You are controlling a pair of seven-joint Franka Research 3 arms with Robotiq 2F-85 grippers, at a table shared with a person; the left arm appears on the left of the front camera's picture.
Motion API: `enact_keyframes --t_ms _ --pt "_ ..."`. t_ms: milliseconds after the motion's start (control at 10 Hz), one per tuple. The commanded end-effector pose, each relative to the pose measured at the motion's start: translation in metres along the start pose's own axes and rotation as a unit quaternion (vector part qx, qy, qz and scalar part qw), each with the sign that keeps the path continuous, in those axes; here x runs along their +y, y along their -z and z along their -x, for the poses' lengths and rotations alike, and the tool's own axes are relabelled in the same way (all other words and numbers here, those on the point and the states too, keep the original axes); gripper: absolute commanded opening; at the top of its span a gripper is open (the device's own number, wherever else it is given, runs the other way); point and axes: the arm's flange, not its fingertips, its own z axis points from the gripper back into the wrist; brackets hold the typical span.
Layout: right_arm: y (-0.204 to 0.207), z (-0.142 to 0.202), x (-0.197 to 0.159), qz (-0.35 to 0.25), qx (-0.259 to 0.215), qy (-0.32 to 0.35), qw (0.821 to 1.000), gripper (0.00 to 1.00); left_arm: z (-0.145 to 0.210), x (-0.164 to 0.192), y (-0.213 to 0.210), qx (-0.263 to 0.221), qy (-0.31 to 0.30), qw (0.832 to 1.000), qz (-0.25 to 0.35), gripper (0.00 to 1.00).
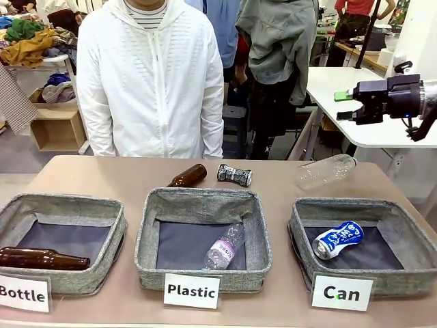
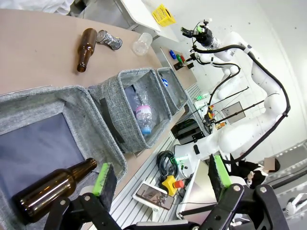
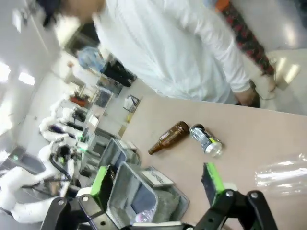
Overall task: Sort the can waste into the basket.
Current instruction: Pick up the can waste from the table and place it in the right Fabric basket.
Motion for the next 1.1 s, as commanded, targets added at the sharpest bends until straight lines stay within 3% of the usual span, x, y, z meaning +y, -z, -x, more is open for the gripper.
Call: enact_keyframes --t_ms 0,200,300,400,600,800,900,1000 --pt "0.047 -0.014 0.035 0.065 0.107 -0.121 0.985 1.0 0.002 -0.002 -0.001 0.004 0.0 1.0 0.003 1.0" --pt "0.104 -0.019 0.066 0.093 0.247 -0.228 0.937 1.0 0.002 -0.002 -0.001 0.004 0.0 1.0 0.003 1.0" --pt "0.129 -0.011 0.079 0.094 0.31 -0.274 0.905 1.0 0.002 -0.002 -0.001 0.004 0.0 1.0 0.003 1.0" --pt "0.151 -0.001 0.093 0.104 0.338 -0.315 0.881 1.0 0.002 -0.002 -0.001 0.004 0.0 1.0 0.003 1.0" --pt "0.19 0.024 0.116 0.126 0.357 -0.411 0.829 1.0 0.002 -0.002 -0.001 0.004 0.0 1.0 0.003 1.0" --pt "0.223 0.04 0.113 0.162 0.391 -0.459 0.781 1.0 0.002 -0.002 -0.001 0.004 0.0 1.0 0.003 1.0" --pt "0.231 0.044 0.11 0.135 0.393 -0.478 0.774 1.0 0.002 -0.002 -0.001 0.004 0.0 1.0 0.003 1.0" --pt "0.237 0.046 0.114 0.166 0.359 -0.478 0.785 1.0 0.002 -0.002 -0.001 0.004 0.0 1.0 0.003 1.0"
